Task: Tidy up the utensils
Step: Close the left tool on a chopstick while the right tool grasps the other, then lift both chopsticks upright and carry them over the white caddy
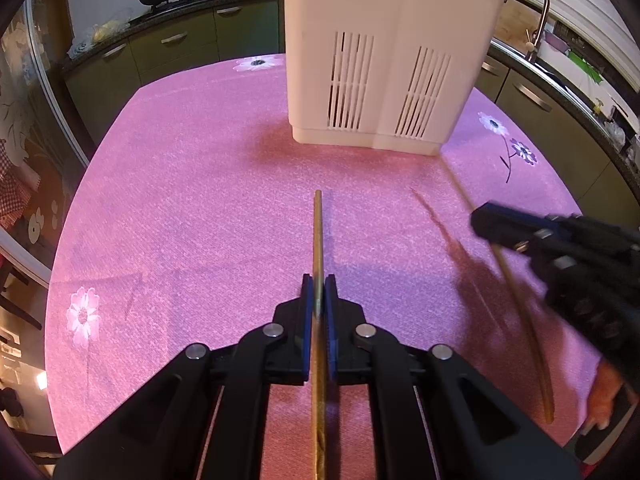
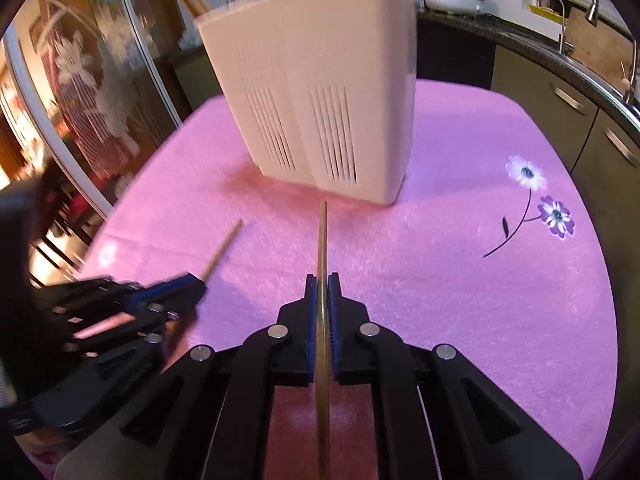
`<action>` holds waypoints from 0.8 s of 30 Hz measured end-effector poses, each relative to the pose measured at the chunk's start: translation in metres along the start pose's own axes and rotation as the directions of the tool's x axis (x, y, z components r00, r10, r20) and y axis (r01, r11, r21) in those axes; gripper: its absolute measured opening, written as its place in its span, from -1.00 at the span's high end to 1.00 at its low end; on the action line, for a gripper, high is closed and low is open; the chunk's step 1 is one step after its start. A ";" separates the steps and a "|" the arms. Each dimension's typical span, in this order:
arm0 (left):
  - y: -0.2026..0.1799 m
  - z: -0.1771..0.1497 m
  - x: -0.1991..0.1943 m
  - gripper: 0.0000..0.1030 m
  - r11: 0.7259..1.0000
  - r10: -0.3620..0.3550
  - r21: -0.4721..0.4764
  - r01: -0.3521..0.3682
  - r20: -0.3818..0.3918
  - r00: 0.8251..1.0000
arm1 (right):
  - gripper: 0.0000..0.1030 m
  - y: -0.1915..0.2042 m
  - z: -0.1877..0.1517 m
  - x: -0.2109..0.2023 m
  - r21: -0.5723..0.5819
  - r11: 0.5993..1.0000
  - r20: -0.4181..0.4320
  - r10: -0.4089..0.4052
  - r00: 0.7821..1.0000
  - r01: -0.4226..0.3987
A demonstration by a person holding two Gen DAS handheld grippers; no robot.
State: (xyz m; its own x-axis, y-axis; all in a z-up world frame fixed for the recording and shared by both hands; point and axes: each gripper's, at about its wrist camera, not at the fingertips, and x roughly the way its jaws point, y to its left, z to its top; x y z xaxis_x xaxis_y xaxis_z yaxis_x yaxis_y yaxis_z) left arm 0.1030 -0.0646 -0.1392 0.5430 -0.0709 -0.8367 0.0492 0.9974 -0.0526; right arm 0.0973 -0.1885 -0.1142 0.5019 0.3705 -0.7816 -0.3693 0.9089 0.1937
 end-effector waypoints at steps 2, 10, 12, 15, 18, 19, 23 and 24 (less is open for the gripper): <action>0.001 0.001 0.000 0.89 1.000 -0.008 -0.002 0.008 -0.004 1.000 | 0.88 -0.001 0.002 -0.010 0.004 1.000 0.023 0.013 1.000 -0.013; 0.000 0.011 -0.027 0.89 1.000 -0.019 0.024 0.018 0.060 0.998 | 0.88 -0.009 0.006 -0.049 0.029 0.998 0.105 0.046 0.993 -0.050; -0.002 0.013 -0.036 0.89 0.999 -0.022 0.031 0.020 0.080 0.997 | 0.88 -0.010 0.007 -0.056 0.033 0.998 0.122 0.050 0.991 -0.054; -0.004 0.016 -0.049 0.89 0.999 -0.026 0.039 0.022 0.110 0.994 | 0.88 -0.011 0.007 -0.069 0.036 0.998 0.150 0.054 0.987 -0.060; -0.006 0.021 -0.063 0.89 0.999 -0.028 0.050 0.021 0.142 0.989 | 0.88 -0.010 0.006 -0.079 0.034 0.998 0.176 0.051 0.983 -0.058; -0.006 0.022 -0.067 0.89 0.998 -0.030 0.052 0.022 0.151 0.988 | 0.88 -0.009 0.006 -0.083 0.032 0.998 0.182 0.049 0.982 -0.056; -0.009 0.029 -0.082 0.89 0.998 -0.036 0.064 0.025 0.185 0.982 | 0.88 -0.009 0.005 -0.093 0.034 0.998 0.213 0.041 0.976 -0.050; -0.010 0.030 -0.085 0.89 0.997 -0.038 0.066 0.025 0.194 0.980 | 0.88 -0.009 0.005 -0.096 0.034 0.998 0.222 0.038 0.974 -0.046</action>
State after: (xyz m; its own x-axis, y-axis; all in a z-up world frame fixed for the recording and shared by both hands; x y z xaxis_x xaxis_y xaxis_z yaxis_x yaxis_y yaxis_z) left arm 0.0817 -0.0685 -0.0509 0.6929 -0.1097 -0.7126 0.1184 0.9923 -0.0376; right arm 0.0565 -0.2313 -0.0377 0.6485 0.4378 -0.6227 -0.3655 0.8967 0.2498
